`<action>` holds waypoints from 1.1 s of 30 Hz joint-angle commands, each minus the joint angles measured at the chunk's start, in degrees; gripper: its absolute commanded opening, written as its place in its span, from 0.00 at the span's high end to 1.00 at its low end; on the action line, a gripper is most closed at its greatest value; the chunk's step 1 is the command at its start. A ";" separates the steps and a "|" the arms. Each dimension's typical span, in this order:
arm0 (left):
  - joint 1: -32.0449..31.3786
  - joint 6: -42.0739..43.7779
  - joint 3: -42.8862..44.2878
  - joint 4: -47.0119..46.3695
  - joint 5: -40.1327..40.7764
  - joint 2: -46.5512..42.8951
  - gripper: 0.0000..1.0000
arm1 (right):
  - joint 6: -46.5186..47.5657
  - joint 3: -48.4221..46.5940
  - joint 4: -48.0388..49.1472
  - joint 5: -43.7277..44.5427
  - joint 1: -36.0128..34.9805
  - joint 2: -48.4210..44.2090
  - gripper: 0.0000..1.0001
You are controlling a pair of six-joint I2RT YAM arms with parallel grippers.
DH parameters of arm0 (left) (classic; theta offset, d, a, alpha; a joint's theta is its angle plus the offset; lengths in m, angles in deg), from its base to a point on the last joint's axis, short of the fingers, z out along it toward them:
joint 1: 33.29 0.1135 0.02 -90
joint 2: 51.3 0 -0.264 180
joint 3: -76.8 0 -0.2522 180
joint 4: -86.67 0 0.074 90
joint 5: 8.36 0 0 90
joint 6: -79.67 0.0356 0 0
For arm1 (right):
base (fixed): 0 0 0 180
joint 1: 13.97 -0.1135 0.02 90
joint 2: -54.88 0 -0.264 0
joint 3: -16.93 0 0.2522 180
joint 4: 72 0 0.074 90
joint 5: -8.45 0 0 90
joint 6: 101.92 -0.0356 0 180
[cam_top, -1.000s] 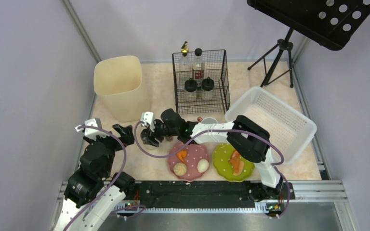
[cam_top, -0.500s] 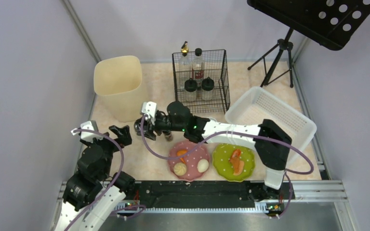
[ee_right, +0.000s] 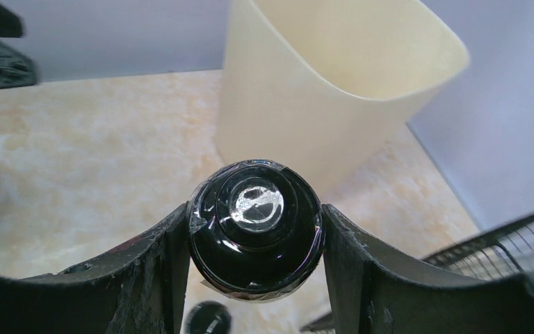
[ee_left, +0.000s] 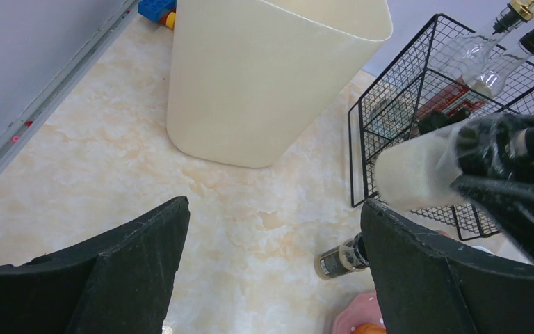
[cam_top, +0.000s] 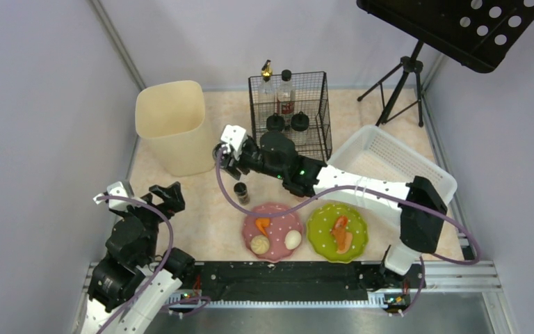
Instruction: Clear the kitchen counter
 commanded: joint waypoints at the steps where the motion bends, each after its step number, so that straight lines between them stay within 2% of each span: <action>1: 0.19 -0.21 0.22 -1.63 -0.03 0.27 0.03 | -0.32 -0.91 4.43 5.53 4.82 -6.68 0.79; 7: 0.13 -0.04 0.22 -1.73 -0.76 0.95 0.03 | -5.79 0.65 4.74 8.14 11.91 -6.99 0.80; 14: 0.19 0.13 0.16 -1.78 -1.03 1.13 0.03 | -10.29 2.02 5.71 11.55 15.99 -4.80 0.81; 33: 0.24 0.32 0.13 -1.95 -1.56 1.23 0.03 | -16.33 8.50 11.36 12.43 19.40 -0.38 0.82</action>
